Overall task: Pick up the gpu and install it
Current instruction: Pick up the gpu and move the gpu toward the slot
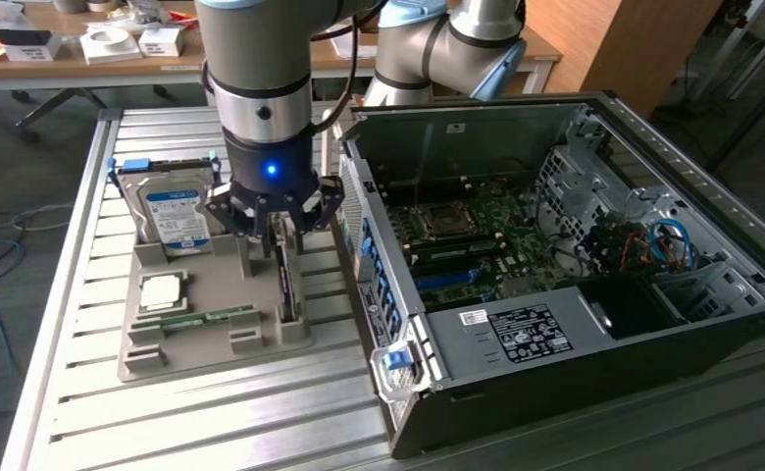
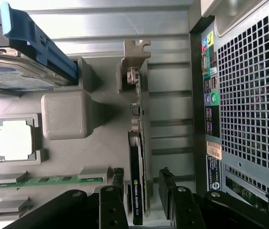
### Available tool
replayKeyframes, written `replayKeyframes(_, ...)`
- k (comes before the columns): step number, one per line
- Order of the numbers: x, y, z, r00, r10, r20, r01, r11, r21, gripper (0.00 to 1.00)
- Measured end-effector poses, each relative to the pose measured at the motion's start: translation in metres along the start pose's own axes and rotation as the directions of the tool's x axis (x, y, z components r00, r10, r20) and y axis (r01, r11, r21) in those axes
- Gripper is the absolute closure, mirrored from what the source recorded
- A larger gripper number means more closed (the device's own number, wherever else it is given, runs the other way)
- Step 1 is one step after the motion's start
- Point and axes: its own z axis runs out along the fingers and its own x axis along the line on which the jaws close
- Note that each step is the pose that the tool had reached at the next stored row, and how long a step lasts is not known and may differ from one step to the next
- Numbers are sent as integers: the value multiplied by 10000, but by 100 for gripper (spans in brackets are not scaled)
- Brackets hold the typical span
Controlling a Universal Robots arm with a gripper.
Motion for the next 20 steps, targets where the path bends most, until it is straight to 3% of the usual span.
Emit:
replayKeyframes(15, 1, -2, 44, 10000, 0, 1, 0, 10000, -3, 57)
replayKeyframes(20, 2, -3, 65, 10000, 2, -4, -2, 10000, -49, 57)
